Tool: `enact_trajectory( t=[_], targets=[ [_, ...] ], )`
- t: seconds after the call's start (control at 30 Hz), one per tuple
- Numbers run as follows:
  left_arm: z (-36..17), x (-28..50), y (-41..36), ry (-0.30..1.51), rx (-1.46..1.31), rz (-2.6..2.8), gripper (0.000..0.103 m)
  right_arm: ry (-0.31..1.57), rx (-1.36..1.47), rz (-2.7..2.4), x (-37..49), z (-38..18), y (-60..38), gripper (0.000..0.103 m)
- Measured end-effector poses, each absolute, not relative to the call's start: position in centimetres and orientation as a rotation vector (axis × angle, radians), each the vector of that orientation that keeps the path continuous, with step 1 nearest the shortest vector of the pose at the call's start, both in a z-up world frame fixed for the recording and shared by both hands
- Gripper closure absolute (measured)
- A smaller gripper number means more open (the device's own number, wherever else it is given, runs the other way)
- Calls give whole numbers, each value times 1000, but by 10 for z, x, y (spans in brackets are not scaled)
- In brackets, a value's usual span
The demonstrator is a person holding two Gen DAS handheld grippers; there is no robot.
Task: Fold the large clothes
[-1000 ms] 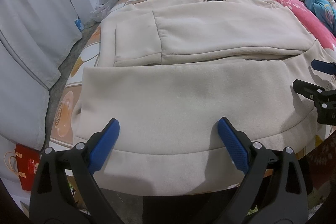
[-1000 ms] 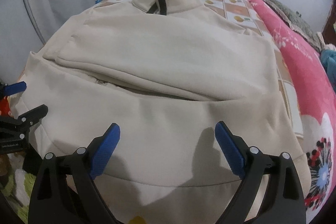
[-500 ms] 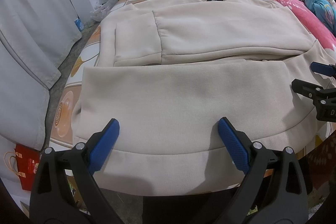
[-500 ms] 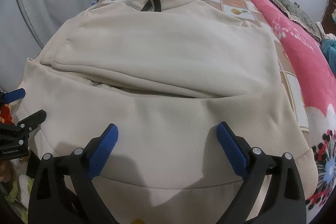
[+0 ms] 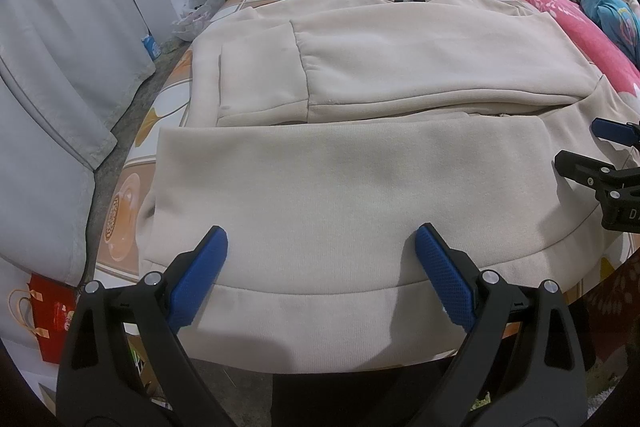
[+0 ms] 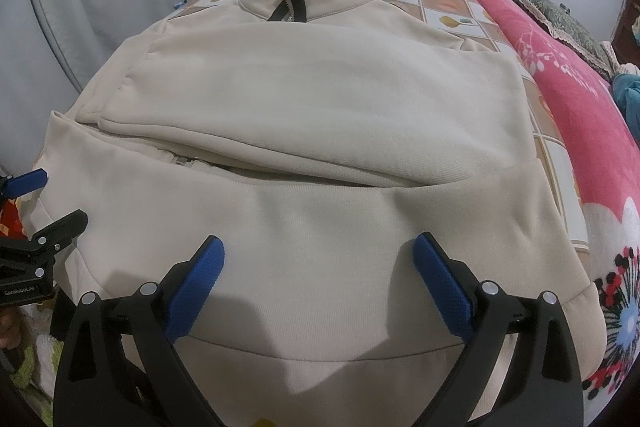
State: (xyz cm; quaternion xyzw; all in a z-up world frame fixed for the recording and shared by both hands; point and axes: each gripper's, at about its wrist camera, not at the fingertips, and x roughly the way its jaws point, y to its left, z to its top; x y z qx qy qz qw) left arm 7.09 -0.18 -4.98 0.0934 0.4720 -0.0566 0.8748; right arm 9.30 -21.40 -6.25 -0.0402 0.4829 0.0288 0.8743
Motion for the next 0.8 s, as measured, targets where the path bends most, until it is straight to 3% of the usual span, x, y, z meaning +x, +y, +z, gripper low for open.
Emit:
enact_trajectory(
  t=[0.8],
  targets=[
    [-44, 71, -1, 949, 233, -105, 12, 1006, -65, 85, 90, -50, -219, 9]
  ],
)
